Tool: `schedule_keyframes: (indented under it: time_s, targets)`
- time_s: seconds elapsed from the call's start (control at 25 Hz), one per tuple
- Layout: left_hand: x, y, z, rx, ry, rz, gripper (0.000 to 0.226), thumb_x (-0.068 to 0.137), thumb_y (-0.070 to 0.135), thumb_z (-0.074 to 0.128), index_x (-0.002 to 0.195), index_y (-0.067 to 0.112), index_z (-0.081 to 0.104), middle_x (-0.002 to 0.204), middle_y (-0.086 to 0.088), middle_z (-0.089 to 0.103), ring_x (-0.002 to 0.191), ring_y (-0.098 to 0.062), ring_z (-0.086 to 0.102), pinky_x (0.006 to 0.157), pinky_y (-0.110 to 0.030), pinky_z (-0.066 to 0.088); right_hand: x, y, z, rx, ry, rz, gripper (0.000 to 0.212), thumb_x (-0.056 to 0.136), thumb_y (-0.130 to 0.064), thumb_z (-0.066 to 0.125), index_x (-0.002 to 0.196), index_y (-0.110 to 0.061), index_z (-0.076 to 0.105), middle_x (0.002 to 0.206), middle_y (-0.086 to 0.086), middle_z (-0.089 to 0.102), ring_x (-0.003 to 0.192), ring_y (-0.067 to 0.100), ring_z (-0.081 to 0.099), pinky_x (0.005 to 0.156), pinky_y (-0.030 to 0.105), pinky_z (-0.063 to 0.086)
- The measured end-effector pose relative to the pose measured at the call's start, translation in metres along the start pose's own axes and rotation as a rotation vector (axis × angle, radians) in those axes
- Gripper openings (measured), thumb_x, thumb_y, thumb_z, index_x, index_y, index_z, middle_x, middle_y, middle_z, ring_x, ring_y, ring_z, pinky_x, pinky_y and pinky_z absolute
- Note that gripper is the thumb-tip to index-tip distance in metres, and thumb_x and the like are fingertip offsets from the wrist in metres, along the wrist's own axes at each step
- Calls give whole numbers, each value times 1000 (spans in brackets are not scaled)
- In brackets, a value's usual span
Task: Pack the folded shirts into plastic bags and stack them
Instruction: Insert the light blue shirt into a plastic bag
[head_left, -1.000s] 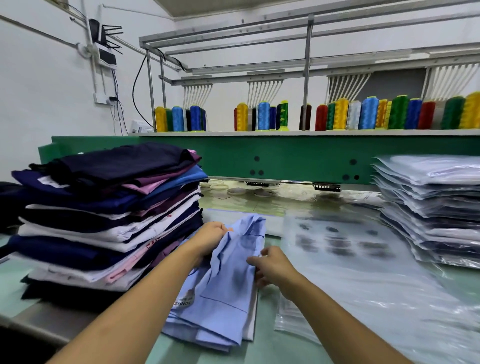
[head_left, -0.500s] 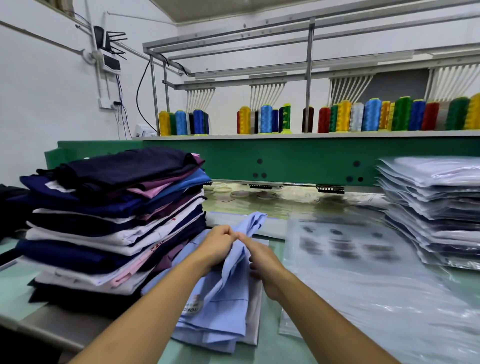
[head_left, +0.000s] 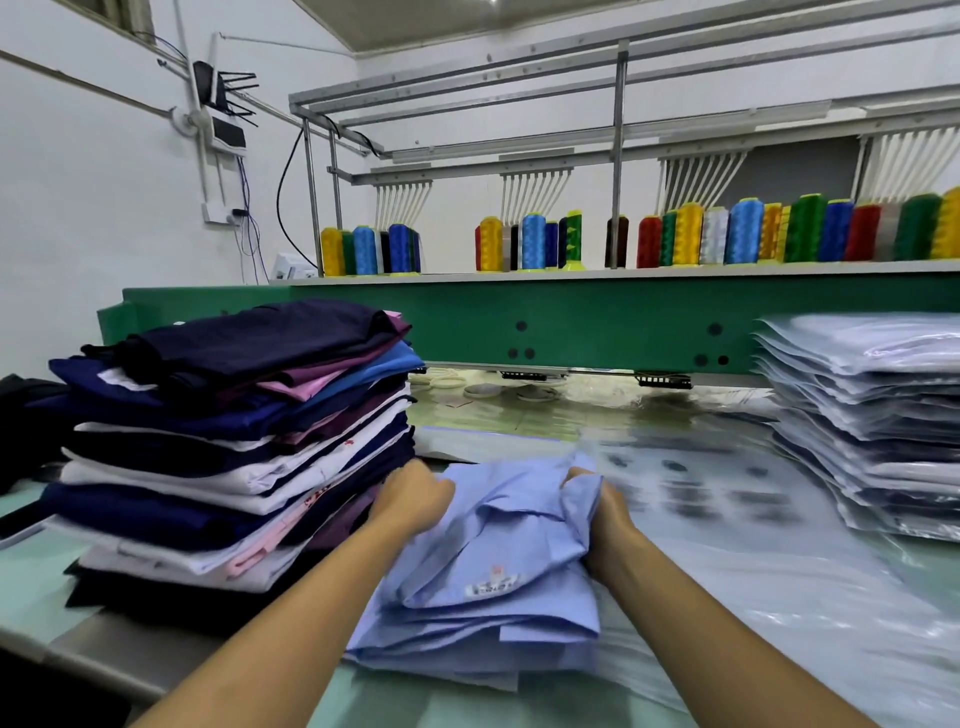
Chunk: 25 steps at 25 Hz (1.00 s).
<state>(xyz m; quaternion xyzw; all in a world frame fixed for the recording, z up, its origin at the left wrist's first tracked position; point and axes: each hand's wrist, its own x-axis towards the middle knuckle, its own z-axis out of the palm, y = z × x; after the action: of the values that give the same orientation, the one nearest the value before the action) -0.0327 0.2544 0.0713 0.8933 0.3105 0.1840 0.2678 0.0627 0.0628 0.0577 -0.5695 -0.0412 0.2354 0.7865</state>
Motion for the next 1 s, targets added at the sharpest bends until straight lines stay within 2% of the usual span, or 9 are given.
schedule_keyframes:
  time_s: [0.12,0.2,0.28,0.4,0.52,0.68,0.8,0.92,1.0]
  targets:
    - [7,-22,13,282,-204,-89,60,86,57,61,127,13,59,132,-11,62,114,-30,60,84,-32,50,-1,-5,-16,5,-146,163,40,82,-20,61,121,-19,52,119,9,57,96,28,61,82,37,48]
    - [6,-23,17,270,-182,-75,70,80,63,67,130,14,58,133,-8,62,114,-28,60,90,-33,51,0,-4,-26,-125,-190,172,83,81,-16,66,151,-43,29,150,1,45,111,31,65,95,46,54]
    - [7,-22,17,178,-201,-74,71,76,58,74,129,14,58,130,-7,62,112,-26,60,91,-32,51,-1,-4,-29,-219,-242,129,99,83,-3,59,153,-56,15,161,-7,30,116,33,63,88,44,57]
    - [7,-13,6,10,-319,-39,49,79,34,80,119,17,58,115,0,62,96,-15,61,78,-25,51,-6,-4,-25,-398,-252,66,83,79,10,48,145,-42,46,155,-2,36,126,33,52,83,40,54]
    - [-2,19,-1,-143,-367,67,27,79,7,70,104,11,61,104,-9,67,80,-16,61,69,-28,53,-10,-3,-15,-533,-232,-31,58,80,11,47,121,-23,69,136,4,54,125,27,48,89,34,51]
    - [-18,66,6,-108,-398,247,19,82,11,61,97,16,51,91,-8,60,74,-19,53,61,-29,42,-15,-11,2,-488,-207,-58,27,93,-15,56,113,-6,72,105,12,75,84,18,69,68,24,50]
    - [-33,88,16,-125,-393,410,9,91,4,52,87,13,53,78,-1,56,67,-11,50,63,-27,40,-11,-13,0,-402,-177,-26,36,94,-48,63,96,-14,74,76,-1,78,65,9,73,53,16,50]
    - [-51,102,18,-258,-488,442,4,83,13,60,81,9,61,74,-3,54,64,-10,50,64,-27,40,-5,-13,-9,-237,-111,-9,41,87,-56,69,93,-16,75,79,1,78,75,14,75,65,25,56]
    - [-58,111,7,-435,-691,385,9,75,23,61,77,16,67,74,-6,52,63,-11,49,61,-23,41,-2,-20,-14,-146,-49,-38,34,86,-39,73,98,-8,75,84,10,78,80,23,76,73,35,60]
